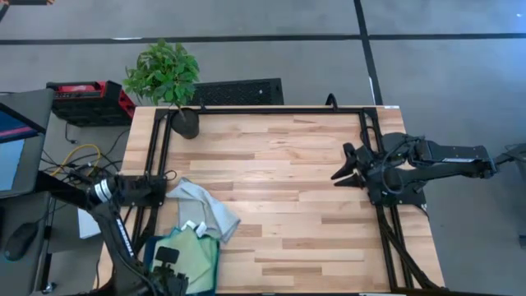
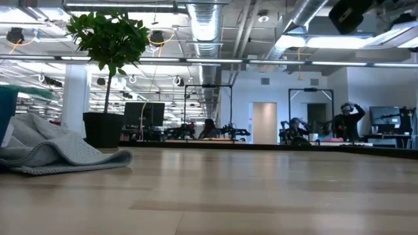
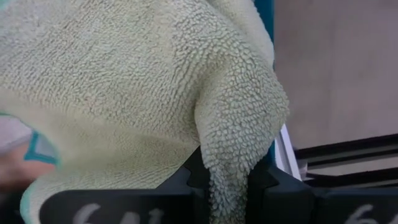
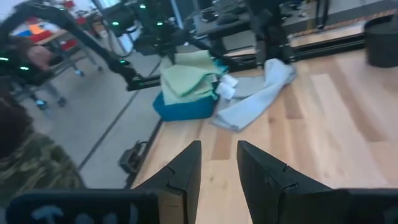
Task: Fold microfiber towels
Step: Put the green microfiber towel into the blue bin
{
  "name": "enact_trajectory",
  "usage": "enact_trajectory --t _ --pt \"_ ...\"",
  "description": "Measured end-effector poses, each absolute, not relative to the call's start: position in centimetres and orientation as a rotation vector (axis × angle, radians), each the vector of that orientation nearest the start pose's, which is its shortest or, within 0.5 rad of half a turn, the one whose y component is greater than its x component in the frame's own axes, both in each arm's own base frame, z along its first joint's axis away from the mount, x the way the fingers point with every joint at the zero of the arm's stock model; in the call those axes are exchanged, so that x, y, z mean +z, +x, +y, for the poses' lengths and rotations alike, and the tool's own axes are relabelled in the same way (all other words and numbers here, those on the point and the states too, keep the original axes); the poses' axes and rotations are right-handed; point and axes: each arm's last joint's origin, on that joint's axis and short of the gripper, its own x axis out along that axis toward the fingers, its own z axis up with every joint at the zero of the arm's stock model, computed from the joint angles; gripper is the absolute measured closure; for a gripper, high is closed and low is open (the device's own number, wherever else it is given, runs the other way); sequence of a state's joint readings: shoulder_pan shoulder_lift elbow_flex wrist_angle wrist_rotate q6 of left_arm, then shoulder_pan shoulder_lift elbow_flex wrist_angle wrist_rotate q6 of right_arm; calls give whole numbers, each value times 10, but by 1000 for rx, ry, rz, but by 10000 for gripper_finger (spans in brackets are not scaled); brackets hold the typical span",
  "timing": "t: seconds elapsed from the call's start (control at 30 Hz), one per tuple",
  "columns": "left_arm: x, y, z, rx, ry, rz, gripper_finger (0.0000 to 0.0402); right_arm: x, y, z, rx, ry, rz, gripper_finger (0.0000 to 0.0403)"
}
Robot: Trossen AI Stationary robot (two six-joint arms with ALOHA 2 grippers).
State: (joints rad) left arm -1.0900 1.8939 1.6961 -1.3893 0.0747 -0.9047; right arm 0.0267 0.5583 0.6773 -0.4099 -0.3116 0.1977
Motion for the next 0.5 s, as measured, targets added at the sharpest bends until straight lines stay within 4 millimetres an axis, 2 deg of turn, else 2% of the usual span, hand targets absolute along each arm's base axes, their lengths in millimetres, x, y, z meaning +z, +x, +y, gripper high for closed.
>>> enact_trajectory --t 0.37,0.5 --pt "261 164 -318 -131 124 1643 372 305 123 13 336 244 324 275" --pt "261 165 -317 -99 102 1637 349 305 123 13 335 244 324 275"
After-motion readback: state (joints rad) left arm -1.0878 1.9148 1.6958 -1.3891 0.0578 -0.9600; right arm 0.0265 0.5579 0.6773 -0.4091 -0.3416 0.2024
